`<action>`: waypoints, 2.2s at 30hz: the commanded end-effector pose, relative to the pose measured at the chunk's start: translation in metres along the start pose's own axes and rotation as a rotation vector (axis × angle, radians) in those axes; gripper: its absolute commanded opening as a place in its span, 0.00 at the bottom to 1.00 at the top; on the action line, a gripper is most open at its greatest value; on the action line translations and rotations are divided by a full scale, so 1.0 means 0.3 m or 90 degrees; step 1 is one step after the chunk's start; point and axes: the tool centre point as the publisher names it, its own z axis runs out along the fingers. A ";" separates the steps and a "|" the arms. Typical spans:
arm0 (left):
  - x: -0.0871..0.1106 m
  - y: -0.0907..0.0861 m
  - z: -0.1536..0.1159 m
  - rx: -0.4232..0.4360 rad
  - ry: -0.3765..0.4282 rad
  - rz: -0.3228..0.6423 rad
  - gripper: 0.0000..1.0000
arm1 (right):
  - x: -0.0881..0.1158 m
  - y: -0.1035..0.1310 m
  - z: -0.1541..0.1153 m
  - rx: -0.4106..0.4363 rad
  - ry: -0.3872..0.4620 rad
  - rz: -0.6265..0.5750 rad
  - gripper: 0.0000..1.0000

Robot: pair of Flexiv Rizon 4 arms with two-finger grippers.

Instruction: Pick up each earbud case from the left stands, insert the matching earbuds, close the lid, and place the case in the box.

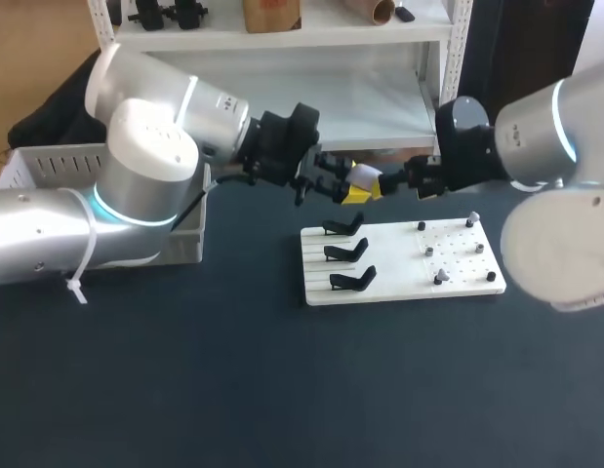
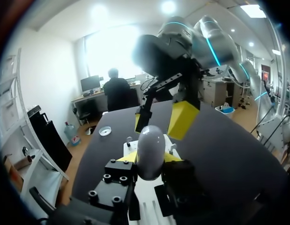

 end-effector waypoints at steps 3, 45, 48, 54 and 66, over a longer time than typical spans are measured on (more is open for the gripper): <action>0.000 -0.012 0.007 0.005 0.000 0.003 0.00 | -0.016 -0.003 -0.001 0.005 -0.002 -0.001 1.00; -0.080 0.013 -0.153 -0.042 -0.225 -0.183 0.00 | 0.124 -0.321 -0.133 0.225 0.173 -0.105 1.00; -0.094 -0.001 -0.164 -0.036 -0.233 -0.189 0.00 | 0.131 -0.357 -0.134 0.239 0.185 -0.108 1.00; -0.120 -0.023 -0.182 -0.059 -0.223 -0.207 0.00 | 0.134 -0.418 -0.132 0.256 0.216 -0.124 1.00; -0.141 -0.034 -0.180 -0.116 -0.244 -0.172 0.00 | 0.133 -0.488 -0.112 0.263 0.259 -0.148 1.00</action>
